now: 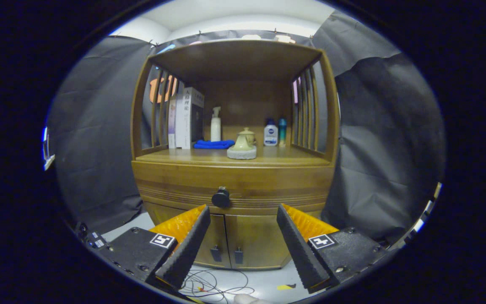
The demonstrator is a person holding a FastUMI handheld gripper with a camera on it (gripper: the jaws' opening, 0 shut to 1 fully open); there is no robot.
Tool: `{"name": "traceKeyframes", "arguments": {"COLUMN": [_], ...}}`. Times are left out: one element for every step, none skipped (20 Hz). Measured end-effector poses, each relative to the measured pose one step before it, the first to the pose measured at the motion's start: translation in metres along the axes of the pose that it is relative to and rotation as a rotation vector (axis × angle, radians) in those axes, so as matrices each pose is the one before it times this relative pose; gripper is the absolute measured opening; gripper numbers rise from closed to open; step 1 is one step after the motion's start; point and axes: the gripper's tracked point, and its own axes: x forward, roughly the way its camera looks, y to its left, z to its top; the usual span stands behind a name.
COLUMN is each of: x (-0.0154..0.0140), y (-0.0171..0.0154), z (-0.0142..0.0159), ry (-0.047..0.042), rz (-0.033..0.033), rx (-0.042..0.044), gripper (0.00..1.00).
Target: Pull open the drawer, take out the items inside it, and place them on the countertop above the cabinet.
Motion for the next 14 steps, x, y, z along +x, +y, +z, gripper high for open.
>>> {"name": "traceKeyframes", "arguments": {"x": [-0.01225, -0.01366, -0.00995, -0.00981, -0.00706, -0.00871, -0.00682, -0.00630, -0.00446, -0.00313, -0.00327, -0.00256, -0.00355, -0.00126], "y": [-0.00359, -0.00342, -0.00270, -0.00558, -0.00363, -0.00429, -0.00343, -0.00223, -0.00256, -0.00195, -0.00374, -0.00464, -0.00412, -0.00271], "z": [0.00199, 0.00085, 0.00196, 0.00172, 0.00240, 0.00193, 0.00276, 0.00157, 0.00223, 0.00141, 0.00120, 0.00137, 0.00060, -0.00065], "ry": [-0.00850, -0.00429, -0.00711, -0.00993, -0.00701, -0.00938, -0.01076, -0.00522, -0.00431, -0.00171, -0.00269, -0.00276, -0.00171, 0.00205], "rz": [0.00138, 0.00235, -0.00040, -0.00468, -0.00641, -0.00636, -0.00560, -0.00208, -0.00319, 0.00012, -0.00605, -0.00586, -0.00496, -0.00474], "rx": [0.00435, 0.00960, 0.00954, 0.01046, 0.00847, 0.00083, -0.00289, -0.00577, 0.00283, 0.00248, 0.00496, 0.00323, 0.00250, 0.00054], "gripper": [1.00, 1.00, 1.00, 1.00, 1.00, 1.00, 1.00, 1.00, 1.00, 1.00, 1.00, 1.00, 1.00, 1.00]}}
